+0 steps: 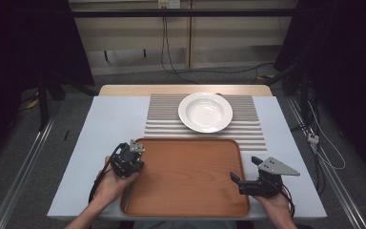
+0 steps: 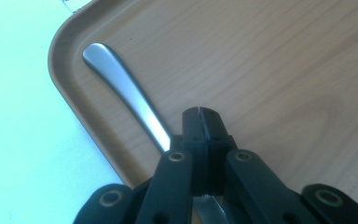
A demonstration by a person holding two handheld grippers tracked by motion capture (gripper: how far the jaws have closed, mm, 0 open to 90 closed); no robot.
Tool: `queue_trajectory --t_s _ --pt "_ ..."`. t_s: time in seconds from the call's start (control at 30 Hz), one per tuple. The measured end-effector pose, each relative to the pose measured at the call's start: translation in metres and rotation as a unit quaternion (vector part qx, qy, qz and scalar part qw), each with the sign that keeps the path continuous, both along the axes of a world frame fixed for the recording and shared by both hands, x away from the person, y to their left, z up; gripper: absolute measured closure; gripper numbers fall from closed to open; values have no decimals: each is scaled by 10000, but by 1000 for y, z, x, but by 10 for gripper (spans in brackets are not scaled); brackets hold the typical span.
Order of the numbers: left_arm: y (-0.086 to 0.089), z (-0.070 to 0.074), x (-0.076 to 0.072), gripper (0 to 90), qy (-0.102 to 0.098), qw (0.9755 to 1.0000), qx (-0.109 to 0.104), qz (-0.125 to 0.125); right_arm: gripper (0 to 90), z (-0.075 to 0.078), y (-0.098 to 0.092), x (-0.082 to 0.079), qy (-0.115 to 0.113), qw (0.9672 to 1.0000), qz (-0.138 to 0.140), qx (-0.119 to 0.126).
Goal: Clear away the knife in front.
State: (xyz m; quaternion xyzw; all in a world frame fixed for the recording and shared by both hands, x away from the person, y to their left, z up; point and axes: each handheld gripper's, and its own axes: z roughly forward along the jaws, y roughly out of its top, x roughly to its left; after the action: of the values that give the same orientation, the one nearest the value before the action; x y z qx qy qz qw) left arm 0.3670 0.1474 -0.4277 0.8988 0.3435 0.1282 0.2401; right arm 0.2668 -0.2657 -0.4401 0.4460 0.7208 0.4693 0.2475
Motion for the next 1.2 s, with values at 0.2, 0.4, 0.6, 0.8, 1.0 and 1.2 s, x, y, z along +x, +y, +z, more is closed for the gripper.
queue_trajectory --t_s 0.2,0.4,0.6,0.8,1.0,1.2 --pt "4 0 -1 900 1 10000 55 4 30 0 -1 0 -10 10000 -15 13" --pt "5 0 -1 900 -4 10000 -4 40 30 0 -1 0 -11 10000 -3 -2" --pt "8 0 -1 900 45 9999 -110 -11 30 0 -1 0 -12 10000 -8 -3" --pt "9 5 -2 795 -109 9980 -594 -195 30 0 -1 0 -12 10000 -1 -3" --pt "10 5 -1 356 -316 9943 -1012 -133 30 0 -1 0 -7 10000 -5 2" --pt "14 10 1 55 -300 9913 -1282 77 30 0 -1 0 -10 10000 -2 11"
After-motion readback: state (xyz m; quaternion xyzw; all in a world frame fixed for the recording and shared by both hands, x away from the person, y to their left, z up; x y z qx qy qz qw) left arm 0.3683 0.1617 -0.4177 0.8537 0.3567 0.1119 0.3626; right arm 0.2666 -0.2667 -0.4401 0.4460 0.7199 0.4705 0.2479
